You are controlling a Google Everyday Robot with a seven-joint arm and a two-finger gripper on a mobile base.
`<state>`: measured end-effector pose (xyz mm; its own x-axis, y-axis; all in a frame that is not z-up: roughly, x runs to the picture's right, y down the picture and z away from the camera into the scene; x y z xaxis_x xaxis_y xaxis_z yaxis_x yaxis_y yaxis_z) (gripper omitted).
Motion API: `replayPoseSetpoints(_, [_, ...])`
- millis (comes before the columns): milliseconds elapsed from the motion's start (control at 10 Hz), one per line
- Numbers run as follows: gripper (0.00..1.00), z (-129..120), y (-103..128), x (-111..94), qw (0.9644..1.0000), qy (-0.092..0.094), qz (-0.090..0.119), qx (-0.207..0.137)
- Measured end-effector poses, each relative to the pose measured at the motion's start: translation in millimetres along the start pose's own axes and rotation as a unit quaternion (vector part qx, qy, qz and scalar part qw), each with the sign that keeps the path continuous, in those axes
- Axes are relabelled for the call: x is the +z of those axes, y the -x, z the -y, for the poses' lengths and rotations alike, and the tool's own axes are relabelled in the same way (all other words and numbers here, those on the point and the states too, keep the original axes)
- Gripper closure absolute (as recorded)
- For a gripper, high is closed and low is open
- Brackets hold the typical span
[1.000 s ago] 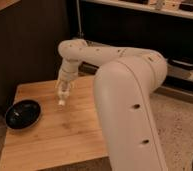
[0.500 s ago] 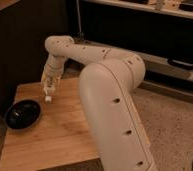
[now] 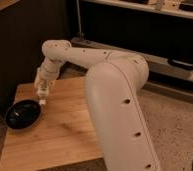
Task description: Place the bottle in the ceramic bowl
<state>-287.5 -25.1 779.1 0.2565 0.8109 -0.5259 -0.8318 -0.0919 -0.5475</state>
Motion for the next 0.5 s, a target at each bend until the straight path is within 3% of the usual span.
replayPoseSetpoints(500, [1.00,1.0,0.0,-0.5,1.0000,0.000,0.000,0.001])
